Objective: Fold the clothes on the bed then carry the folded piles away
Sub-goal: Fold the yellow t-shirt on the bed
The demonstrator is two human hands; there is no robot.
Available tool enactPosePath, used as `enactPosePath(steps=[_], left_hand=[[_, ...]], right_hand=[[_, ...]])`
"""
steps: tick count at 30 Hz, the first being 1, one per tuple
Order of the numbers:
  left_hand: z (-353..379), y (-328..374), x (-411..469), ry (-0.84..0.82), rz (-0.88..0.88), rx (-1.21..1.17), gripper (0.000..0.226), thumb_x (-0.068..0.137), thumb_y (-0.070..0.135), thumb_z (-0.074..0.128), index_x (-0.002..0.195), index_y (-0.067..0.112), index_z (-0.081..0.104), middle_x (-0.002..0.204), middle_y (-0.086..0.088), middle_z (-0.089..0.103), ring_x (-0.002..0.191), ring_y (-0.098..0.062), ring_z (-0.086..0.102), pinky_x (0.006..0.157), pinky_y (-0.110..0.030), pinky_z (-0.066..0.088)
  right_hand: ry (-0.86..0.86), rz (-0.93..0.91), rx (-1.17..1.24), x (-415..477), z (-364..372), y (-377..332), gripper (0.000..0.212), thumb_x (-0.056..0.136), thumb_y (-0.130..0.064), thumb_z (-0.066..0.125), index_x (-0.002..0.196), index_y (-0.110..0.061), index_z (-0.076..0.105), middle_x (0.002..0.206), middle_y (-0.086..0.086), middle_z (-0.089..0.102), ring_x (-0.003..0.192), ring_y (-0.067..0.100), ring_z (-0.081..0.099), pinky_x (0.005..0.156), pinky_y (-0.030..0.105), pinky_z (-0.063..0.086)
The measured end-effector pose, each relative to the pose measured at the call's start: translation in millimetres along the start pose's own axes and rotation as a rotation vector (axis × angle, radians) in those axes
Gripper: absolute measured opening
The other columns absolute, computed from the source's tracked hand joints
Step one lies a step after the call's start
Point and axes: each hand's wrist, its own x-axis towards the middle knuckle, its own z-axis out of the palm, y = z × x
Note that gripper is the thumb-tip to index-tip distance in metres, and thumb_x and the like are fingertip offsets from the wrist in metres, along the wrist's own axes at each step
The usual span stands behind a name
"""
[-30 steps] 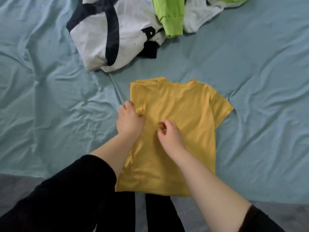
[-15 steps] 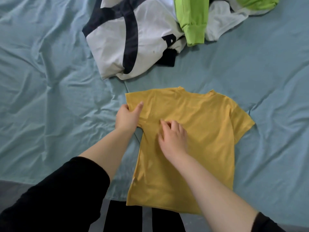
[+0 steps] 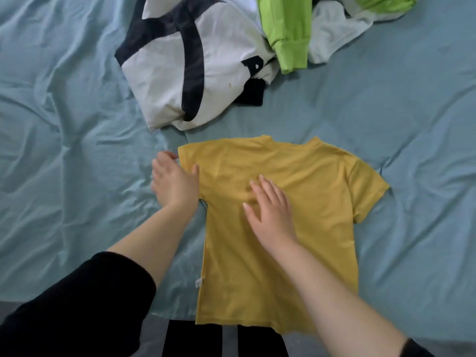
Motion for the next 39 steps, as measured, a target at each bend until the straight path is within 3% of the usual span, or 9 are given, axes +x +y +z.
enactPosePath(steps=[6, 11, 14, 18, 21, 28, 31, 35, 39], left_hand=[[50.7, 50.1, -111.6, -0.362, 0.374, 0.149, 0.094, 0.077, 0.043, 0.068, 0.143, 0.036, 0.001, 0.156, 0.002, 0.004, 0.145, -0.020, 0.001, 0.116, -0.048, 0.001], [103.4, 70.2, -159.4, -0.615, 0.315, 0.373, 0.130, 0.062, 0.076, 0.064, 0.140, 0.039, -0.032, 0.155, -0.004, -0.031, 0.142, -0.031, -0.029, 0.108, -0.064, -0.012], [115.0, 57.5, -156.1, -0.621, 0.338, 0.459, 0.135, 0.057, 0.080, 0.063, 0.133, 0.042, -0.042, 0.147, -0.002, -0.045, 0.137, -0.030, -0.039, 0.106, -0.067, -0.013], [122.4, 49.0, -151.9, -0.627, 0.367, 0.465, 0.136, 0.054, 0.084, 0.060, 0.128, 0.045, -0.047, 0.128, 0.005, -0.061, 0.133, -0.028, -0.044, 0.104, -0.066, -0.018], [126.9, 50.3, -151.1, -0.651, 0.351, 0.511, 0.136, 0.053, 0.085, 0.059, 0.125, 0.045, -0.049, 0.124, 0.005, -0.065, 0.127, -0.027, -0.051, 0.102, -0.066, -0.019], [99.9, 32.9, -164.9, -0.570, 0.527, 0.418, 0.125, 0.061, 0.078, 0.060, 0.138, 0.046, -0.033, 0.155, -0.001, -0.032, 0.141, -0.023, -0.031, 0.109, -0.057, -0.016], [74.5, -5.6, -184.9, -0.604, 0.621, 0.473, 0.117, 0.072, 0.067, 0.063, 0.143, 0.044, -0.026, 0.158, 0.001, -0.023, 0.143, -0.019, -0.027, 0.114, -0.049, -0.014], [46.2, -50.1, -222.5, -0.678, 0.801, 0.543, 0.080, 0.079, 0.054, 0.063, 0.147, 0.033, 0.026, 0.149, 0.001, 0.030, 0.139, -0.026, 0.026, 0.114, -0.042, 0.020], [42.1, -64.6, -246.0, -0.881, 0.907, 0.650, 0.064, 0.083, 0.060, 0.053, 0.137, 0.031, 0.034, 0.133, 0.008, 0.040, 0.125, -0.018, 0.040, 0.104, -0.034, 0.032]], right_hand=[[0.480, 0.568, 0.021, -40.7, -66.5, 94.9, 0.039, 0.085, -0.018, 0.066, 0.121, -0.006, 0.059, 0.118, 0.017, 0.059, 0.111, 0.036, 0.053, 0.094, 0.041, 0.039], [0.528, 1.029, 0.693, -25.3, -89.2, 148.5, 0.037, 0.089, -0.035, 0.065, 0.103, -0.002, 0.062, 0.091, 0.012, 0.064, 0.086, 0.029, 0.061, 0.087, 0.045, 0.050], [0.579, 0.996, 0.892, -10.4, -92.2, 162.2, 0.022, 0.090, -0.027, 0.065, 0.074, -0.012, 0.059, 0.071, 0.004, 0.059, 0.073, 0.022, 0.057, 0.073, 0.039, 0.051], [0.753, 0.856, 0.647, -3.0, -103.1, 184.4, 0.007, 0.095, -0.022, 0.055, 0.091, -0.017, 0.051, 0.086, 0.001, 0.058, 0.079, 0.020, 0.054, 0.071, 0.027, 0.037], [0.631, 0.765, 0.481, -6.5, -107.7, 202.8, 0.010, 0.096, -0.022, 0.054, 0.101, -0.014, 0.054, 0.084, -0.002, 0.057, 0.077, 0.019, 0.053, 0.069, 0.026, 0.034], [0.571, 0.758, 0.681, -75.5, -89.0, 205.1, 0.026, 0.086, -0.035, 0.069, 0.087, -0.016, 0.052, 0.077, 0.006, 0.064, 0.067, 0.020, 0.064, 0.069, 0.034, 0.051], [0.345, 0.786, 0.712, -135.5, -59.2, 191.0, 0.026, 0.084, -0.039, 0.070, 0.076, -0.018, 0.057, 0.072, 0.006, 0.067, 0.063, 0.017, 0.064, 0.064, 0.031, 0.050], [-0.002, 0.795, 0.552, -188.7, -34.7, 177.0, 0.040, 0.081, -0.039, 0.074, 0.058, -0.019, 0.048, 0.052, -0.007, 0.052, 0.052, 0.013, 0.049, 0.050, 0.025, 0.035], [-0.352, 0.858, 0.574, -206.6, -32.6, 171.3, 0.017, 0.085, -0.024, 0.073, 0.077, -0.017, 0.060, 0.076, -0.001, 0.065, 0.069, 0.012, 0.059, 0.048, 0.012, 0.040]])
